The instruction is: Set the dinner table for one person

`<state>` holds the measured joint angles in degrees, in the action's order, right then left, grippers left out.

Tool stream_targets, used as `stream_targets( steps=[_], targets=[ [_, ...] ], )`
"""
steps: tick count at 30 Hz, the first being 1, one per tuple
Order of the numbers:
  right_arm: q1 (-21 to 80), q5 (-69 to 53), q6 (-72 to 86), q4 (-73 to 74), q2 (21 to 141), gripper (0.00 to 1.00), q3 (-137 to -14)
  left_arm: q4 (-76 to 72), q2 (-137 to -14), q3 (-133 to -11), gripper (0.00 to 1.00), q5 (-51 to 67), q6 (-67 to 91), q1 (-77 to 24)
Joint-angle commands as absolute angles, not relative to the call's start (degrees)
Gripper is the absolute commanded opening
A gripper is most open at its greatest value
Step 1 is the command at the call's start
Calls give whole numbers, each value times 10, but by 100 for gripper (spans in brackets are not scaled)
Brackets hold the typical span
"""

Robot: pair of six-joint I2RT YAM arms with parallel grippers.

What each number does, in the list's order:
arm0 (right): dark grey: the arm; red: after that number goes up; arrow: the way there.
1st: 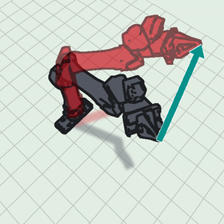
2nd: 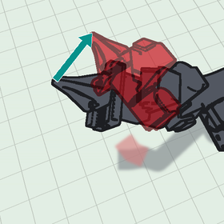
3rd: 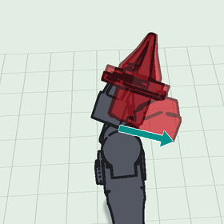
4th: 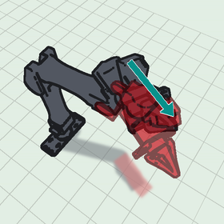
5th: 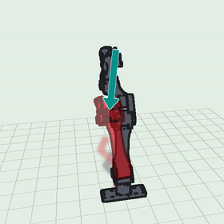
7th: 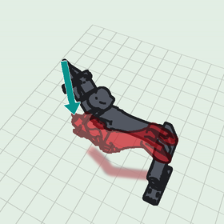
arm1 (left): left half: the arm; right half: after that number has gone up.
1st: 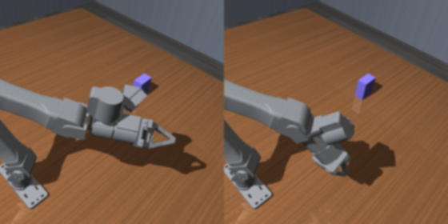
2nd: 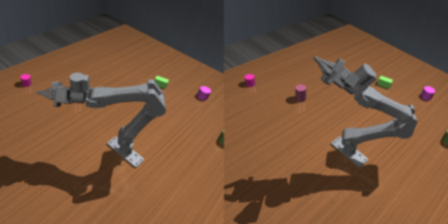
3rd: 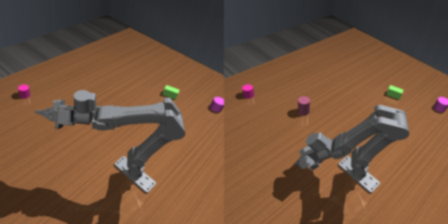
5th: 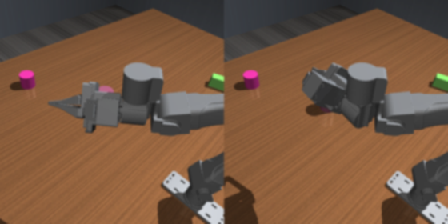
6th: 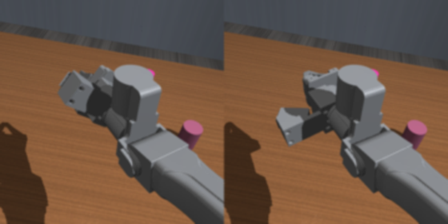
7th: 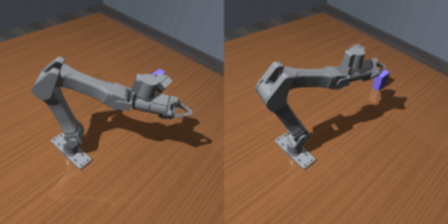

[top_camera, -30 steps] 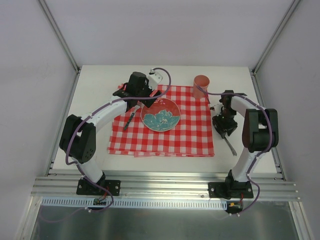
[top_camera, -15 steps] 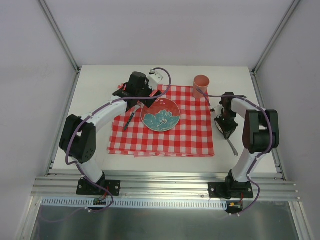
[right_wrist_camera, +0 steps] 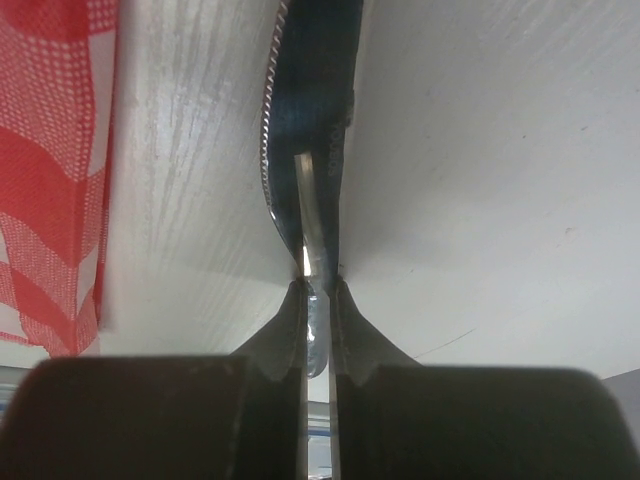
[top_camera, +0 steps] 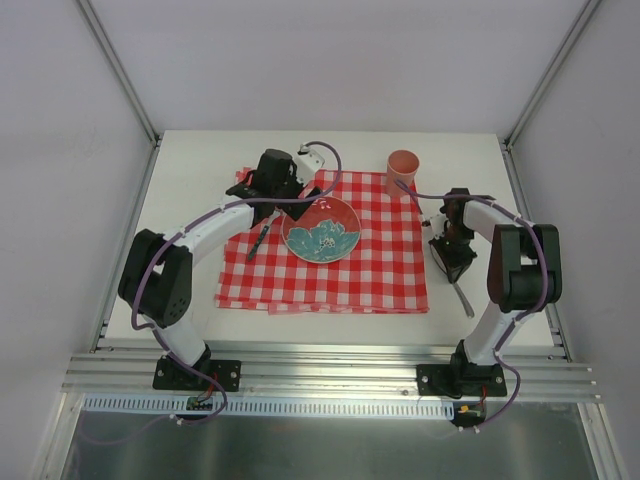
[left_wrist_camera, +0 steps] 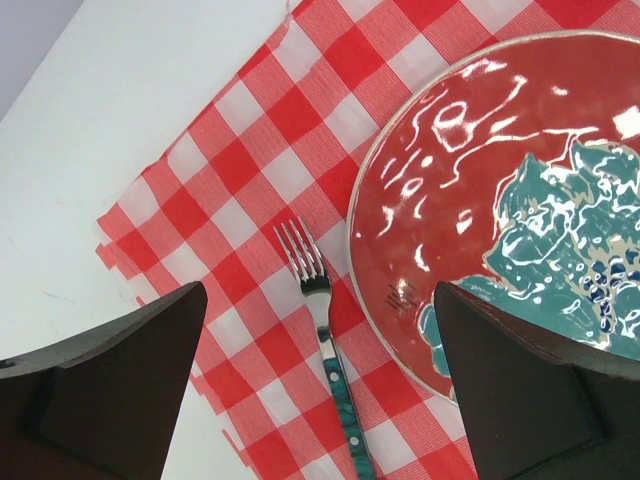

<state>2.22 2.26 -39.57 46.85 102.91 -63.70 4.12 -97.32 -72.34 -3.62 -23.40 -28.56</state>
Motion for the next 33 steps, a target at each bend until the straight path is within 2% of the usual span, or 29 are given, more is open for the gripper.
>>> stream_targets(
  steps=[1, 30, 31, 33],
  targets=[
    [19, 5, -374, 497, 1002, 0, -629, 31, -936, -707, 99, -36, -229, -290],
    [18, 5, -359, 491, 979, 1, -630, 33, -918, -684, 99, -33, -232, -292],
    [19, 6, -356, 492, 976, 7, -632, 33, -918, -684, 99, -33, -232, -292],
    [21, 13, -351, 497, 965, 28, -632, 33, -918, -683, 99, -32, -229, -292]
  ],
)
